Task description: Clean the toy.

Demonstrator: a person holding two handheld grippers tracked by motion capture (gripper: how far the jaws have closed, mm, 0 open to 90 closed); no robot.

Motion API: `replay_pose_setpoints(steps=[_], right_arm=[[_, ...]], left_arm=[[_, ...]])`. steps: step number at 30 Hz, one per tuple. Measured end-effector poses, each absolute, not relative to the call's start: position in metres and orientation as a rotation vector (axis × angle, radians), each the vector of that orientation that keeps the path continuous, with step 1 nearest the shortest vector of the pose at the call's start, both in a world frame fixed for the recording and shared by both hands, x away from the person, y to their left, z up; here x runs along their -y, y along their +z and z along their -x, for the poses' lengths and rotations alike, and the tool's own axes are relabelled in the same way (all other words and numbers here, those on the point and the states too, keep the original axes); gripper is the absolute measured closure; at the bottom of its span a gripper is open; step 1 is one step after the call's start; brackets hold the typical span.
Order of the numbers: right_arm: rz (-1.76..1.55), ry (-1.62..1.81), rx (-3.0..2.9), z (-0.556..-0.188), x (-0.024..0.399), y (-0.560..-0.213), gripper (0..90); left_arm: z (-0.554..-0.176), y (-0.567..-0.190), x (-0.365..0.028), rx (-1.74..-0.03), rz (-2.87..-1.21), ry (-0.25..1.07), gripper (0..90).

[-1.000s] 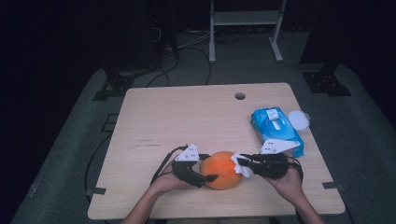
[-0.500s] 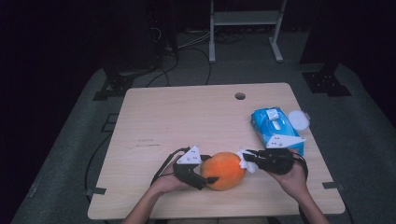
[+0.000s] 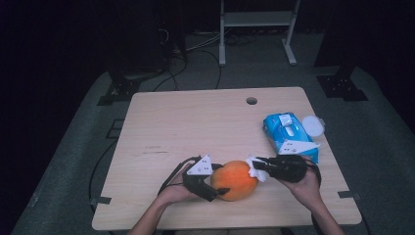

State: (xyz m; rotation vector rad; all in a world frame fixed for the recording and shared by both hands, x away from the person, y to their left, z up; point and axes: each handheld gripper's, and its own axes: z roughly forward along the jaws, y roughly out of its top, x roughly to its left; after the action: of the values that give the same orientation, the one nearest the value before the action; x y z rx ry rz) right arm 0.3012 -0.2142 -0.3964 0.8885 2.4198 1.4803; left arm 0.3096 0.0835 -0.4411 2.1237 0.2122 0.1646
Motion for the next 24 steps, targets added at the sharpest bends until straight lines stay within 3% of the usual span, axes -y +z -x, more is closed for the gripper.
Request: replay_pose_setpoints(steps=[8, 16, 24], right_arm=[[-0.968, 1.380, -2.409, -0.306, 0.229, -0.412, 78.6], [-0.872, 1.465, -2.377, -0.294, 0.221, -0.398, 78.7], [-0.956, 1.311, -2.391, -0.303, 0.228, -0.419, 78.7]], left_arm=[[-0.313, -0.442, -0.088, -0.253, -2.127, 0.135, 19.5], [-0.323, -0.446, -0.096, -0.353, -2.100, 0.088, 19.0], [-0.328, -0.450, -0.102, -0.413, -2.062, 0.034, 19.2]])
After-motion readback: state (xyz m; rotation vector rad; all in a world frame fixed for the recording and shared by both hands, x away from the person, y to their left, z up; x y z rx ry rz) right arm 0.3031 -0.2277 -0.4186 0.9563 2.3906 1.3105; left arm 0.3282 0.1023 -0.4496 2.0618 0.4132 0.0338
